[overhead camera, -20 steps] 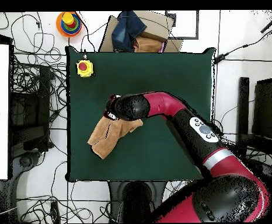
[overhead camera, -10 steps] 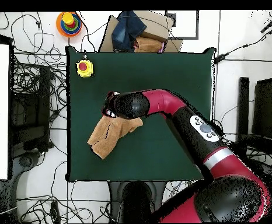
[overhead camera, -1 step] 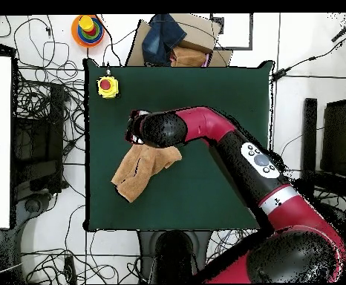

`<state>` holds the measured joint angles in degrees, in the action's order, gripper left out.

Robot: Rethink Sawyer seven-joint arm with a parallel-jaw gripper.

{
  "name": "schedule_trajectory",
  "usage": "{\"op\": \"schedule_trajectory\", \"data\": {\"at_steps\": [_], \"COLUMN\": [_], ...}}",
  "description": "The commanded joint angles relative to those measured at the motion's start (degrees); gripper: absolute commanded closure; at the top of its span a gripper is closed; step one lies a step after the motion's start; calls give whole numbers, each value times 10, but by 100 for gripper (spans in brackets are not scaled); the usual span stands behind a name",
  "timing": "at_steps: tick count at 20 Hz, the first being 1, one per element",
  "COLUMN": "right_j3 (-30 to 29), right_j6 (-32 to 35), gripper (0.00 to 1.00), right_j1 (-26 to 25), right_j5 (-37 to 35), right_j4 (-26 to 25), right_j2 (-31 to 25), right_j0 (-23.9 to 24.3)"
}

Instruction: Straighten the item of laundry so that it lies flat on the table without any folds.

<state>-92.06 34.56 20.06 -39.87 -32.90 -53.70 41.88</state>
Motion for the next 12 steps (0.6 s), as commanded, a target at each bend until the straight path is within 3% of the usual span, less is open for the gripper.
{"op": "schedule_trajectory", "data": {"at_steps": [1, 6, 12], "right_j3": [-31, 38, 54], "right_j6": [168, 218, 270], "gripper": [0, 0, 0], "right_j1": [53, 38, 48], "right_j5": [7, -12, 11], "right_j4": [26, 52, 87], "right_j2": [61, 133, 193], "right_j0": [-46, -92, -123]}}
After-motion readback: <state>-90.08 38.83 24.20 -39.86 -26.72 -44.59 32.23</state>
